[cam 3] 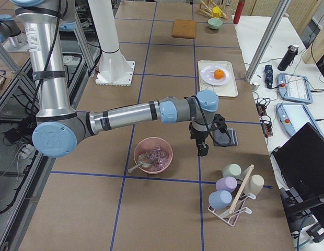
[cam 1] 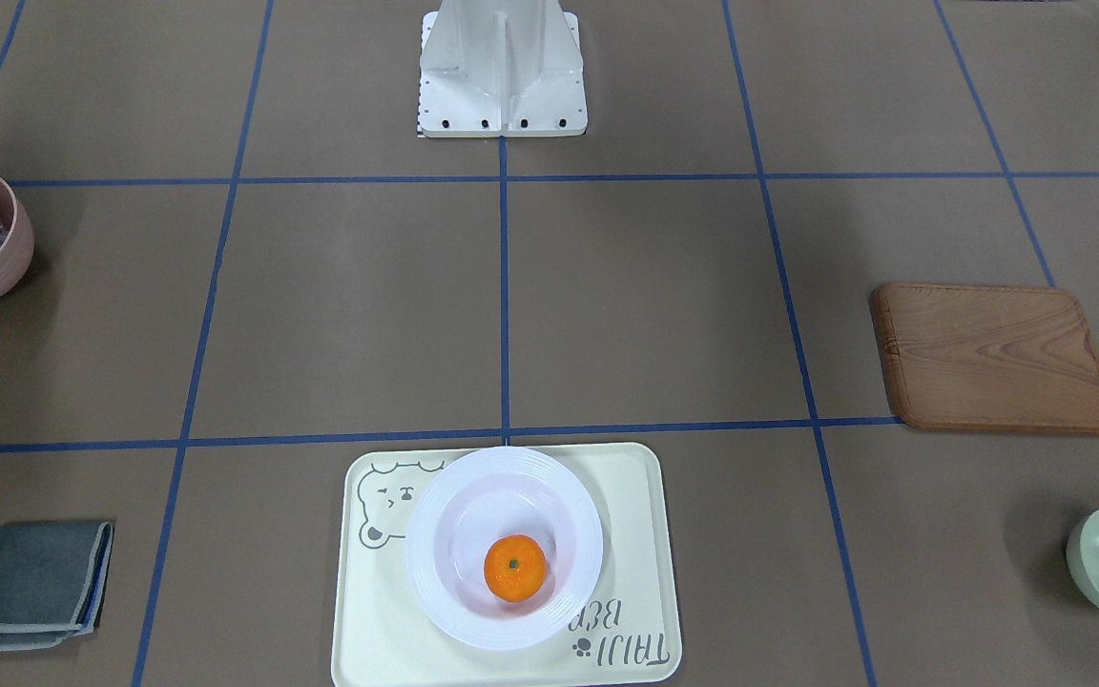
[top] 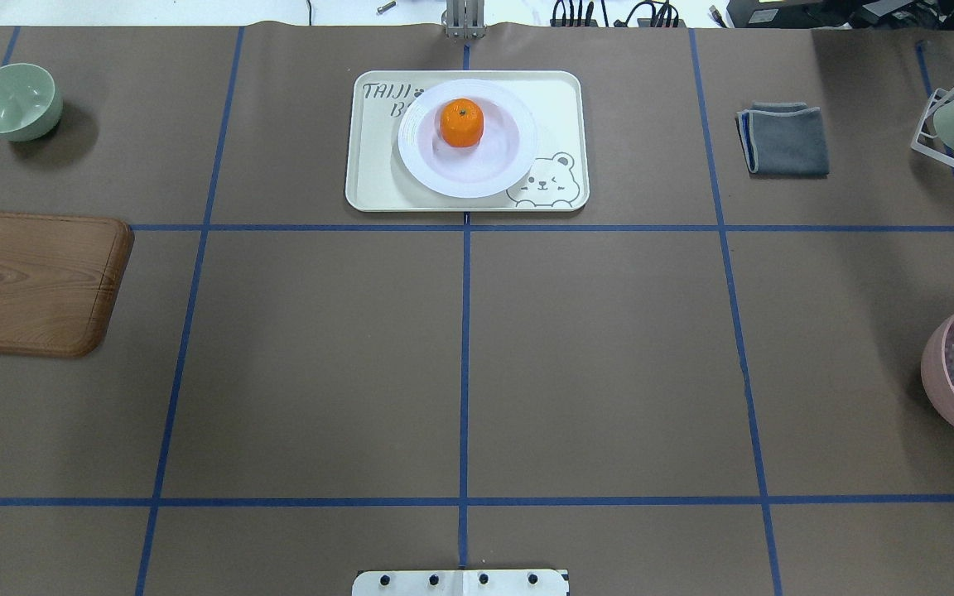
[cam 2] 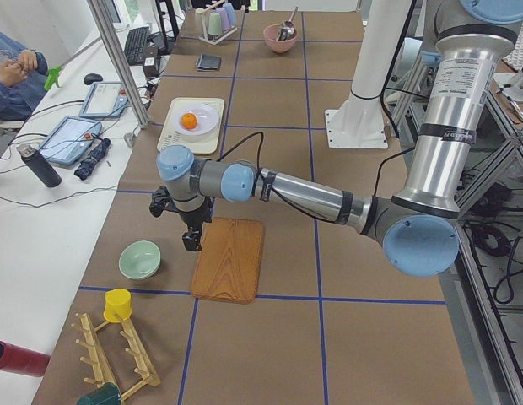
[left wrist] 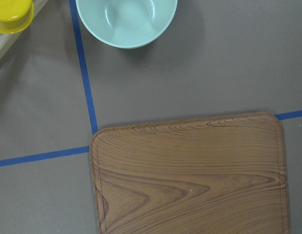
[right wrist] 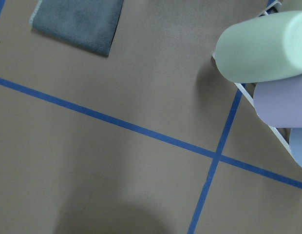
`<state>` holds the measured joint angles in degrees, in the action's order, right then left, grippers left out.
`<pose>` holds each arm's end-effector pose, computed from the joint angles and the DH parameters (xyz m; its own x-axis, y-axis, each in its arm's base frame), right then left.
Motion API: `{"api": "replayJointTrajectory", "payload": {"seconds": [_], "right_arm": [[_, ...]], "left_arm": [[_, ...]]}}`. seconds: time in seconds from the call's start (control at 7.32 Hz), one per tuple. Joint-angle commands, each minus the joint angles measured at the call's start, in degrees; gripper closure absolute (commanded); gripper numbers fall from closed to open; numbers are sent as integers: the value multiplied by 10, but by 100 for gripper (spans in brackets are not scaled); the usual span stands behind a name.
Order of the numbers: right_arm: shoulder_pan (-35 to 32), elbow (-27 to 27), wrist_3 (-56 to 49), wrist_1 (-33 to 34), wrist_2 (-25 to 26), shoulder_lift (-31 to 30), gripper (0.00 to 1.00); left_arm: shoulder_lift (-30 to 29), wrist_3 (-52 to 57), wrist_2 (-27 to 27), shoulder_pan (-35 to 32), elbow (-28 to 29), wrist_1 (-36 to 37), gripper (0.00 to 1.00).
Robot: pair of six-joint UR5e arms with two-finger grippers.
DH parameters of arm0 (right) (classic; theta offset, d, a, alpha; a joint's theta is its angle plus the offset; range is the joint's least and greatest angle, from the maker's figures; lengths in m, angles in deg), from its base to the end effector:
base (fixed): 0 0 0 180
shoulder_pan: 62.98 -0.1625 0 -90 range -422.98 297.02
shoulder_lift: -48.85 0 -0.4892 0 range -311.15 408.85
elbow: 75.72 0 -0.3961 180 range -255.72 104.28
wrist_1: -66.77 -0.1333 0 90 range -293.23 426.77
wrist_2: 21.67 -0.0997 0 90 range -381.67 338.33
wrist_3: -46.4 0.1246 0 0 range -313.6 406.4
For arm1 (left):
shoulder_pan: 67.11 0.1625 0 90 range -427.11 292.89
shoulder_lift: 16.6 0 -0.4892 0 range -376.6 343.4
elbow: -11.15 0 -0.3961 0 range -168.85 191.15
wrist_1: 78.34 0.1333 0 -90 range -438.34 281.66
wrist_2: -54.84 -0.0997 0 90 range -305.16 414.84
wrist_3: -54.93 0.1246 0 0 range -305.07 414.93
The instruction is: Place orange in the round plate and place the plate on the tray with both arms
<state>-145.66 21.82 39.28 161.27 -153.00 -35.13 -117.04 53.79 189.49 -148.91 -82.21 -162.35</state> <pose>-0.0194 -0.5516 0.6328 0.7103 -0.3187 0.6276 0.2155 0.9473 0.2371 0.0380 -0.5847 0.6234 0.6932 0.1764 -0.6988 -0.1275 0.9843 0.1220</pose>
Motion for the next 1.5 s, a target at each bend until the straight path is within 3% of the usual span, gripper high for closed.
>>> {"api": "replayJointTrajectory", "payload": {"seconds": [0.0,0.68,1.37], "right_arm": [[-6,5,0,18,-1,2,0],[-6,9,2,32,-1,1,0],[4,14,0,68,0,10,0]], "left_arm": [[1,-2,0,1,0,-9,2],[4,-3,0,0,-4,-9,2],[31,-4,-1,1,8,-77,2]]}}
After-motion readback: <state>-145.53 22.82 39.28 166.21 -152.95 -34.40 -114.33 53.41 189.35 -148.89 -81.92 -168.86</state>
